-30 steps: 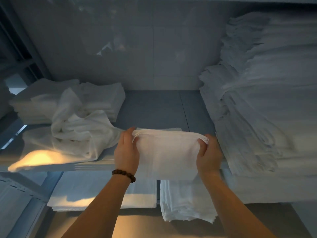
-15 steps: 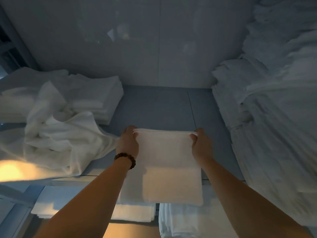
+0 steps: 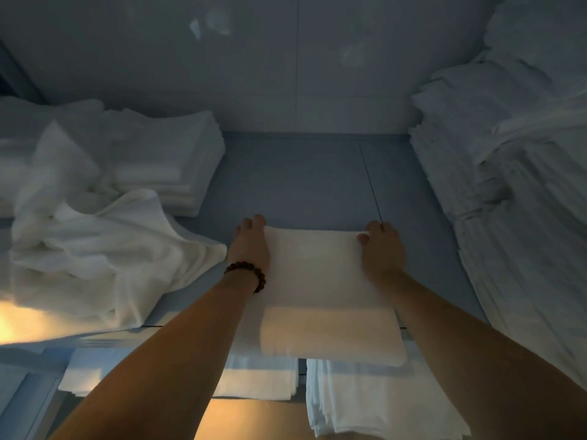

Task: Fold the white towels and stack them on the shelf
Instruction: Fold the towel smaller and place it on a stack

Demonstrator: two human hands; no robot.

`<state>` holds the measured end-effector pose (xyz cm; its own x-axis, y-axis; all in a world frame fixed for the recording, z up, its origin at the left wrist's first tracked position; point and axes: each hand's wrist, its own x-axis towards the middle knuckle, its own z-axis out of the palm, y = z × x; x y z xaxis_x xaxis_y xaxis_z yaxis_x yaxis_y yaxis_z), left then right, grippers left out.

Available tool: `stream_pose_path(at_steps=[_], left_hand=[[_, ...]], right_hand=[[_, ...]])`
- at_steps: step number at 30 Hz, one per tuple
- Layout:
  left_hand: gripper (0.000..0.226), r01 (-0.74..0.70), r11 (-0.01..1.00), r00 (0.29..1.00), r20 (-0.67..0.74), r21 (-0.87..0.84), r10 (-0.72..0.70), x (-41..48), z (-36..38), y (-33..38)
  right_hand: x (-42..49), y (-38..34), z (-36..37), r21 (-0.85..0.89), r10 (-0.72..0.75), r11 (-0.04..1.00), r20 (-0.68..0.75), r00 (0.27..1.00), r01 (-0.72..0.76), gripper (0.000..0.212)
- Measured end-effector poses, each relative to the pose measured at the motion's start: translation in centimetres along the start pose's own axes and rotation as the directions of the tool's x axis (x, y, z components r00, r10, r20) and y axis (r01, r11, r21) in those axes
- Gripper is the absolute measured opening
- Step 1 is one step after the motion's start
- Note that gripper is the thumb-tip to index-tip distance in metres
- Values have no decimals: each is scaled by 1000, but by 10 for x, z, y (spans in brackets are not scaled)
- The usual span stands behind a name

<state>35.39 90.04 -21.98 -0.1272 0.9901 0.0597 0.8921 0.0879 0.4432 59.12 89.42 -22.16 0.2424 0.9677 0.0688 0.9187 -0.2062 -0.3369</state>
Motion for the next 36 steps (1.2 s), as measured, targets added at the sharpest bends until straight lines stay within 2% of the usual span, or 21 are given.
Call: stream_pose_path(at_steps=[3,5,7,9,11,15,19,26,29,31,36], left_hand=[[58,-47,986,996,-67,159,59,-7,-11,13],[53,-181,965,980,-48,187,193,-22,-10,24],[44,-287,945,957,85,160,276,-39,0,35],[46,-287,946,936,254,152,243,-50,13,40],[50,-285,936,925,317,206,212,-52,23,35],[56,-267,929,948,243,257,205,-44,27,13],[60,-204,939,967,205,276,150,-38,25,-11],[63,-205,925,943,317,321,100,-44,-4,-1],[66,-259,926,935,312,275,169,-88,-10,-1],[67,-285,922,909,380,262,173,-113,-7,0],[67,-249,936,900,416,250,129,-92,4,3]], right_hand=[[-11,-12,-10,-71,-111,992,-132,985,102,32],[-31,-26,-12,-57,-256,966,-171,951,250,36],[-50,-43,-8,-53,-341,939,-9,940,340,39],[-58,-53,2,-42,-316,942,213,924,332,45],[-57,-52,11,-96,-288,938,316,904,332,51],[-51,-32,19,-185,-262,930,271,926,317,60],[-53,-12,18,-186,-125,967,250,960,174,62],[-55,-25,-11,-196,-48,972,367,929,128,59],[-93,-30,-12,-144,-116,974,346,931,174,57],[-119,-34,-7,-146,-167,960,393,904,241,56],[-91,-44,1,-173,-132,957,460,878,234,57]])
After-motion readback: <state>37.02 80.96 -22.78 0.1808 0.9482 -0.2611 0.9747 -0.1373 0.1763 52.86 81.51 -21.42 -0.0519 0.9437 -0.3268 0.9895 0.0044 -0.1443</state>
